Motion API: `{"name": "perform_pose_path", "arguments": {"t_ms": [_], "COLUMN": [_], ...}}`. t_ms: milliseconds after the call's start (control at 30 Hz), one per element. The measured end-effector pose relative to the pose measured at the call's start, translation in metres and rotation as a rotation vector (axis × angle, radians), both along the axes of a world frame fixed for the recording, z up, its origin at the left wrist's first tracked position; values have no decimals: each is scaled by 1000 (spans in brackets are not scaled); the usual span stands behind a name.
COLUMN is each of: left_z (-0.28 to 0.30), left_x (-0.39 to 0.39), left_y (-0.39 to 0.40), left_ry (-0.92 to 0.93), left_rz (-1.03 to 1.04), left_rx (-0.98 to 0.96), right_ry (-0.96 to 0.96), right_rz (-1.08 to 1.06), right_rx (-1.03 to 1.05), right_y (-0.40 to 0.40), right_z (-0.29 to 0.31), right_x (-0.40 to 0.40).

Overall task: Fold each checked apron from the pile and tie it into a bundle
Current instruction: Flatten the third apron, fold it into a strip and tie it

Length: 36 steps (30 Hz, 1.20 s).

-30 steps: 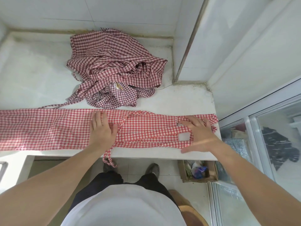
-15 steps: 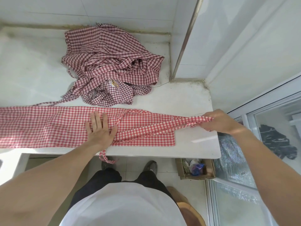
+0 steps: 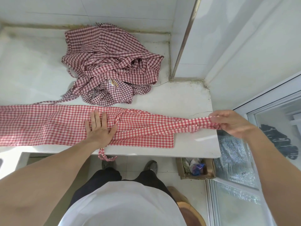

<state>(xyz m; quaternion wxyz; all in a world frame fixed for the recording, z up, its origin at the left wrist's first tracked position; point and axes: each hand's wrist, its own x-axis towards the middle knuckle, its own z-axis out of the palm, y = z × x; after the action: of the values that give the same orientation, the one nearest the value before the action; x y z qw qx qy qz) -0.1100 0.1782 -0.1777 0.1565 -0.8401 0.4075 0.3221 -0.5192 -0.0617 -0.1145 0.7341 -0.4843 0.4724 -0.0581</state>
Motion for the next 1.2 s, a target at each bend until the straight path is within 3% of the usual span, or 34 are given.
{"name": "perform_pose_path", "arguments": {"t_ms": [133, 233, 333, 433, 500, 633, 767, 900, 1200], "left_z": [1, 0, 0, -1, -2, -3, -5, -8, -21], "left_x": [1, 1, 1, 2, 2, 3, 4, 6, 4], "left_y": [0, 0, -1, 0, 0, 1, 2, 2, 8], "left_ry": [-2, -3, 4, 15, 15, 14, 10, 6, -94], "left_rz": [-15, -12, -10, -3, -3, -8, -15, -21, -19], "left_rx": [13, 13, -8, -25, -26, -34, -41, -49, -170], "right_ry": [373, 383, 316, 482, 451, 159, -141, -22, 275], "right_rz": [343, 63, -253, -371, -419, -537, -432, -277, -584], "right_rx": [-298, -636, -699, -762, -711, -442, -58, -20, -84], "right_y": [1, 4, 10, 22, 32, 42, 40, 29, 23], "right_z": [15, 7, -13, -29, -39, -47, -39, -34, -48], "right_x": [5, 10, 14, 15, 17, 15, -13, -31, 4]}}
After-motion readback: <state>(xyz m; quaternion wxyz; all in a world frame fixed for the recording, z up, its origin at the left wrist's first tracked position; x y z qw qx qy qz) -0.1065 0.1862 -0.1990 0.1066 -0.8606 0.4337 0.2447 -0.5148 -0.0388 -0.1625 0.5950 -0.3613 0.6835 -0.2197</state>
